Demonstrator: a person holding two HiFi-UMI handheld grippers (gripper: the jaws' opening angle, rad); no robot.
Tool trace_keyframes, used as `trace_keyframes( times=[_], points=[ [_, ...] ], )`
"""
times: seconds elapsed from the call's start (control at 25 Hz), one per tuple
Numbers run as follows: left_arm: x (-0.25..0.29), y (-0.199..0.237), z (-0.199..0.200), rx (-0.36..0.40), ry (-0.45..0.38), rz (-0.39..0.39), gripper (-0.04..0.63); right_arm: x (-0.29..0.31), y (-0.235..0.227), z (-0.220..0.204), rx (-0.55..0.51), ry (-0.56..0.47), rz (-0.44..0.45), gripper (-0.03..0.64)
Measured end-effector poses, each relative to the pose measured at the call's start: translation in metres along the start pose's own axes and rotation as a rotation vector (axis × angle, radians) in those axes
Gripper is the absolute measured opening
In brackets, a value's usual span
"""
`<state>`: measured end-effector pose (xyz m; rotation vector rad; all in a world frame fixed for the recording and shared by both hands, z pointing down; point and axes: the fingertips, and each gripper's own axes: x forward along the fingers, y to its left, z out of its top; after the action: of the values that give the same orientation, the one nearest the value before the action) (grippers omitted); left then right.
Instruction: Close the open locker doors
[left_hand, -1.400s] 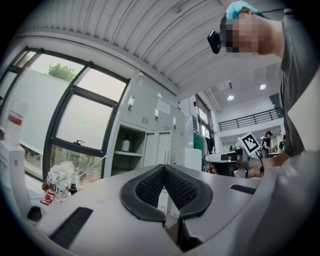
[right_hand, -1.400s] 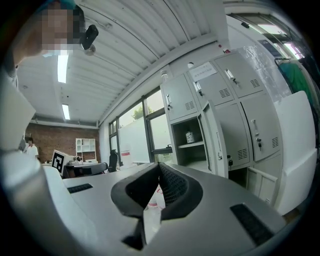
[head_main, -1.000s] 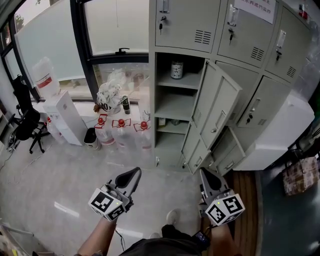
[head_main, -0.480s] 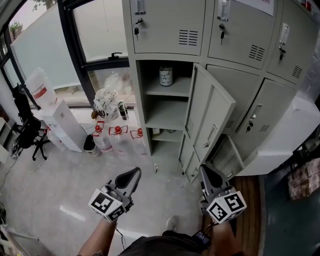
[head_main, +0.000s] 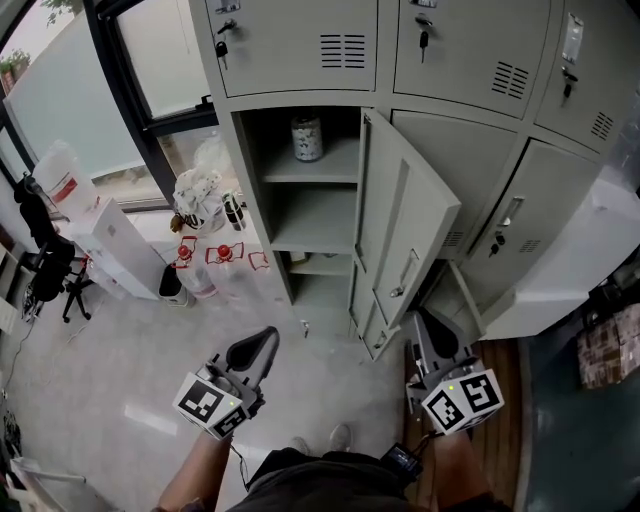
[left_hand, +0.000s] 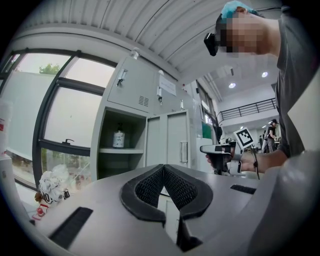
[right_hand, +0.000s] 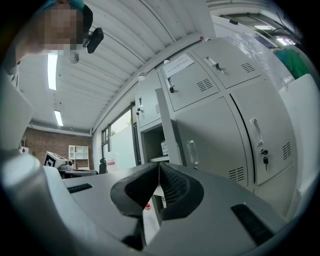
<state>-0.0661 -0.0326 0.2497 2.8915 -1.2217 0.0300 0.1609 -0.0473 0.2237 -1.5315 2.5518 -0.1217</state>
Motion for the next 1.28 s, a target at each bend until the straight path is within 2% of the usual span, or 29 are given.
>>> trace_keyframes(
  times=[0.44,0.72,0.92,1.28],
  points=[
    [0.018,0.018,-0.009,-0.034,0.009,-0.005,0.011,0.018,-0.029,0.003,-0.002,0.013,-0.026,0.014],
    [0.027,0.035,-0.011,-0.045,0.004,-0.042,0.011,0.028,-0.035,0.013,0.004,-0.02,-0.056,0.014],
    [0.033,0.046,-0.011,-0.054,0.0,-0.059,0.011,0.032,-0.035,0.02,0.033,-0.054,-0.042,0.015],
    [0.045,0.044,-0.015,-0.068,0.001,-0.084,0.011,0.032,-0.036,0.02,0.02,-0.041,-0.038,0.015]
  ],
)
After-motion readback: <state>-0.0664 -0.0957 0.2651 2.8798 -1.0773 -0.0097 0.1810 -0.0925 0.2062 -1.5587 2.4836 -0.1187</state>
